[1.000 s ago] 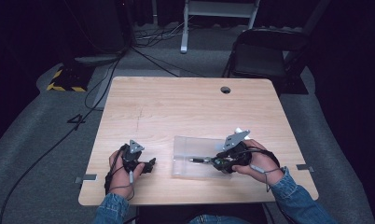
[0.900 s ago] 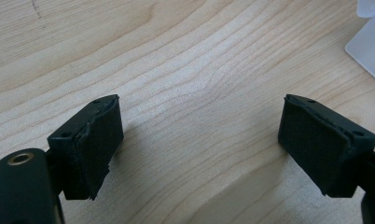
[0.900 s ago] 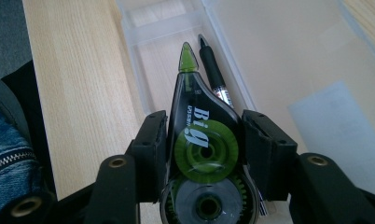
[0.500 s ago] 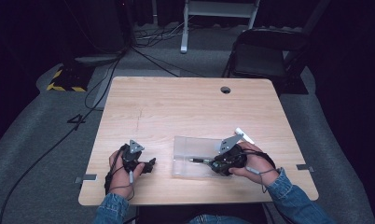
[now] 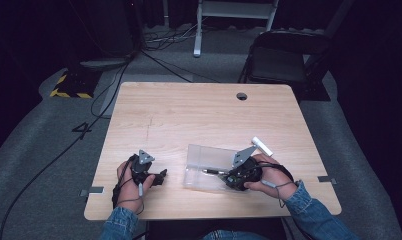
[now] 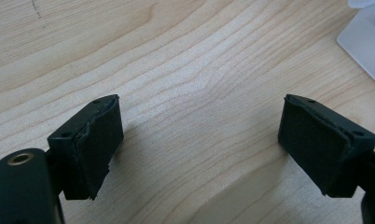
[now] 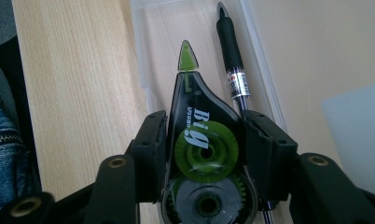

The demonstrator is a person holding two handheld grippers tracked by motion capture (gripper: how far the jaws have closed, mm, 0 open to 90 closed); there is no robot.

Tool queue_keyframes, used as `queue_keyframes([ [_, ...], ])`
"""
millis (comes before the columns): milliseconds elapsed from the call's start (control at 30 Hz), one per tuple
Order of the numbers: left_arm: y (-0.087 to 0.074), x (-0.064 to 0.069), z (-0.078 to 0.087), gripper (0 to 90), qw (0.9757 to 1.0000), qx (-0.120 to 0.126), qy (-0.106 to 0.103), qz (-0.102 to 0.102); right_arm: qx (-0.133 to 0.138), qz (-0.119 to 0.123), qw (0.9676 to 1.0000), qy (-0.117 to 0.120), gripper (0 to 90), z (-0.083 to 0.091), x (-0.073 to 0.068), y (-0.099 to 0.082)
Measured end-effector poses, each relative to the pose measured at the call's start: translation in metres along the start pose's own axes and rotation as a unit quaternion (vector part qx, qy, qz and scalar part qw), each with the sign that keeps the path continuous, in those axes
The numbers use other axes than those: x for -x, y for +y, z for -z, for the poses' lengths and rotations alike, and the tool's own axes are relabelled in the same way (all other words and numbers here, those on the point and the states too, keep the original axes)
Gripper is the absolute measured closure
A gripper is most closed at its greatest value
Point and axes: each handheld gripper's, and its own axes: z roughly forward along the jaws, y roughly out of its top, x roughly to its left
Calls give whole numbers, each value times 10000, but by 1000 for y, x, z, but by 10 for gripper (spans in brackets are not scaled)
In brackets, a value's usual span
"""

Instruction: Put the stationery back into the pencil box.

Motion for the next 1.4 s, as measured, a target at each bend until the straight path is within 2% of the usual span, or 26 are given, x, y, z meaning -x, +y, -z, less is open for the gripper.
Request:
queue_keyframes([
  [833, 0, 0, 0, 143, 10000, -9, -5, -3, -225, 198, 9993, 202, 517, -4, -4, 0],
  [1167, 0, 0, 0, 143, 10000, -9, -5, -1, -225, 95, 9994, 258, 489, -4, -4, -1],
  [1400, 0, 0, 0, 143, 10000, -10, -5, -3, -189, 44, 9995, 258, 502, 0, -2, -1],
])
